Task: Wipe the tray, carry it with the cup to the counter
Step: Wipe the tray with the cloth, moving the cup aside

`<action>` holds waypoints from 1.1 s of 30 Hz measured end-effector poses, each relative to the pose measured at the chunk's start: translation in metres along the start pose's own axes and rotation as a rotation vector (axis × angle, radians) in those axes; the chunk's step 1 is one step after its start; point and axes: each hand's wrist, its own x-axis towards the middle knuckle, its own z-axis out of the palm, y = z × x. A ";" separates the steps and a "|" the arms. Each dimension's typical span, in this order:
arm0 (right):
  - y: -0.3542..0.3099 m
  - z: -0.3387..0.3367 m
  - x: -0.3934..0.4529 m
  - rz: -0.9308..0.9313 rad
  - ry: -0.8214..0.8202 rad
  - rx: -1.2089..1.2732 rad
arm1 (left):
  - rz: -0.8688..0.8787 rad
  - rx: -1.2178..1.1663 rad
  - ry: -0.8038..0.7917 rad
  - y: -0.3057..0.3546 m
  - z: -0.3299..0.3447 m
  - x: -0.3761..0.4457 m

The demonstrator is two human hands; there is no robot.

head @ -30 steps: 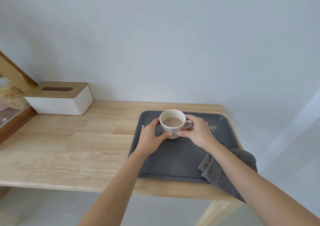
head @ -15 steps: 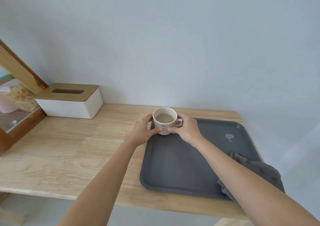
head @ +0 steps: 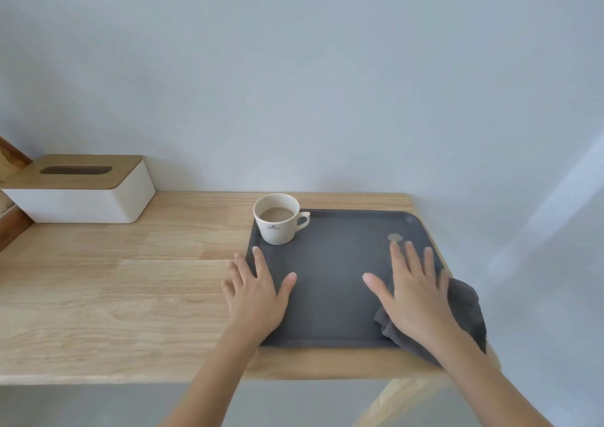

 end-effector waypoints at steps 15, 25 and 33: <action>0.029 0.039 0.067 0.162 -0.017 -0.141 | 0.062 0.276 0.122 -0.005 0.018 -0.004; 0.017 0.038 0.103 -0.126 -0.062 -0.146 | 0.057 0.282 0.132 -0.003 0.020 -0.003; 0.031 0.039 0.023 -0.344 -0.094 -0.183 | 0.076 0.293 0.177 -0.003 0.022 -0.002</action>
